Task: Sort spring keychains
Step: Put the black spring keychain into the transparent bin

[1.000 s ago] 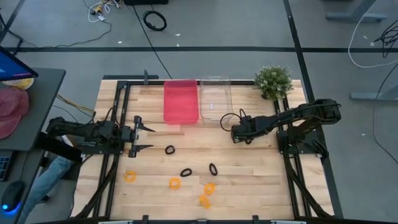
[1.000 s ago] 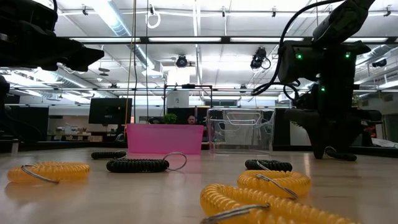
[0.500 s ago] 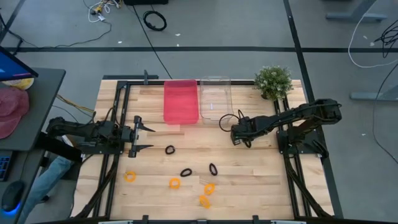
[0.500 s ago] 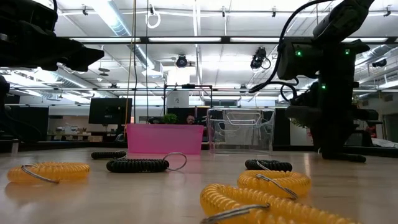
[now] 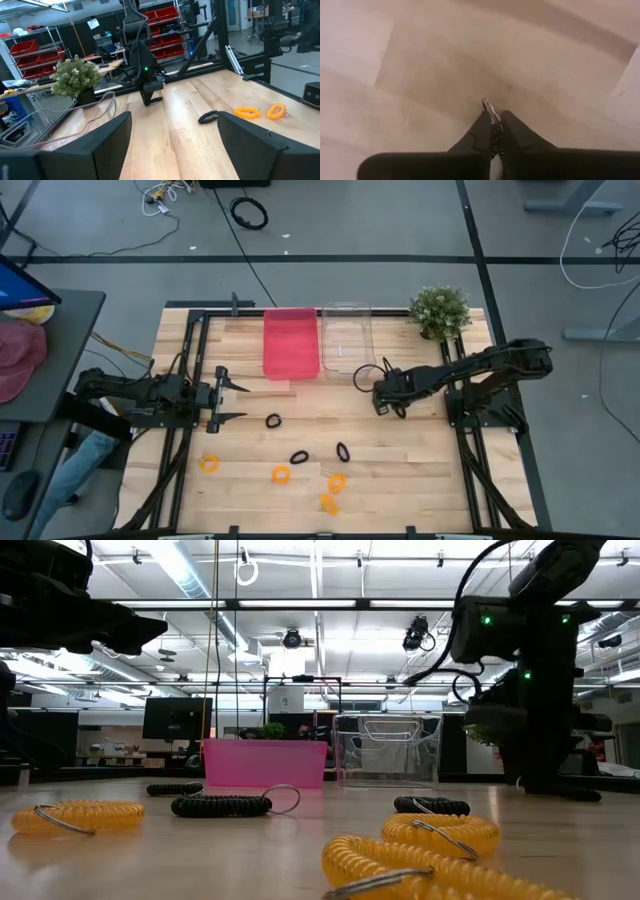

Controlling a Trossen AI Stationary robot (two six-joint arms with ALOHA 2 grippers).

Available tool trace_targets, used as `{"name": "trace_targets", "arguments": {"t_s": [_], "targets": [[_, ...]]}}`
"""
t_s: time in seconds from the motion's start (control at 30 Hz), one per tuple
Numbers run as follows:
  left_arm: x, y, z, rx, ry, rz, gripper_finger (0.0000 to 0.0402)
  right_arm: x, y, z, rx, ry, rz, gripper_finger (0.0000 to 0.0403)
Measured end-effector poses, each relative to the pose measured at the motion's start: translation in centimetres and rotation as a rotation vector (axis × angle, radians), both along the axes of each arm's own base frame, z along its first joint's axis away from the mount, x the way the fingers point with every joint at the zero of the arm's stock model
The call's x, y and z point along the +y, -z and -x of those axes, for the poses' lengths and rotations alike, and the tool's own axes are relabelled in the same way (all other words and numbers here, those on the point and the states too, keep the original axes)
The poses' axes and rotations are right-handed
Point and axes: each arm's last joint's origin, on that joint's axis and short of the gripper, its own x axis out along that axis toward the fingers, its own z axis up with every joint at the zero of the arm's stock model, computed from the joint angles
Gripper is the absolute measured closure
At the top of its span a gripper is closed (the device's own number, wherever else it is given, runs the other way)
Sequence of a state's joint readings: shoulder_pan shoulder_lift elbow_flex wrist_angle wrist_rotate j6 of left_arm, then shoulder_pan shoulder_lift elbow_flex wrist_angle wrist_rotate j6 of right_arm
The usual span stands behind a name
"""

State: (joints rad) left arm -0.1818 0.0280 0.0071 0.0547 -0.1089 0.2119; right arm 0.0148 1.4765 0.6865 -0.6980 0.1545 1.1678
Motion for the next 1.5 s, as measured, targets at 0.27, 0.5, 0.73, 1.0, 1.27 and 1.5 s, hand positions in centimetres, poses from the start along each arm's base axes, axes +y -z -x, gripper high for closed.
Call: {"name": "trace_targets", "arguments": {"t_s": [0.27,0.5,0.73,1.0,1.27,1.5], "targets": [[0.0,0.0,0.0,0.000,0.000,0.000,0.0103,0.8,-1.8,0.2,-0.111,-0.036,0.215,0.0384],[0.0,0.0,0.0,0.000,0.000,0.000,0.0103,1.4,-3.9,0.6,-0.236,-0.065,0.373,0.0384],[0.0,0.0,0.0,0.000,0.000,0.000,0.0103,1.7,-7.3,-0.3,-0.501,-0.141,0.548,0.0384],[0.0,0.0,0.0,0.000,0.000,0.000,0.0103,1.7,-10.3,-2.6,-0.732,-0.286,0.729,0.0383],[0.0,0.0,0.0,0.000,0.000,0.000,0.0103,0.1,-10.2,-3.4,-0.702,-0.224,0.831,0.0383],[0.0,0.0,0.0,0.000,0.000,0.000,0.0103,-1.8,-9.9,-4.1,-0.689,-0.156,0.868,0.0383]]}}
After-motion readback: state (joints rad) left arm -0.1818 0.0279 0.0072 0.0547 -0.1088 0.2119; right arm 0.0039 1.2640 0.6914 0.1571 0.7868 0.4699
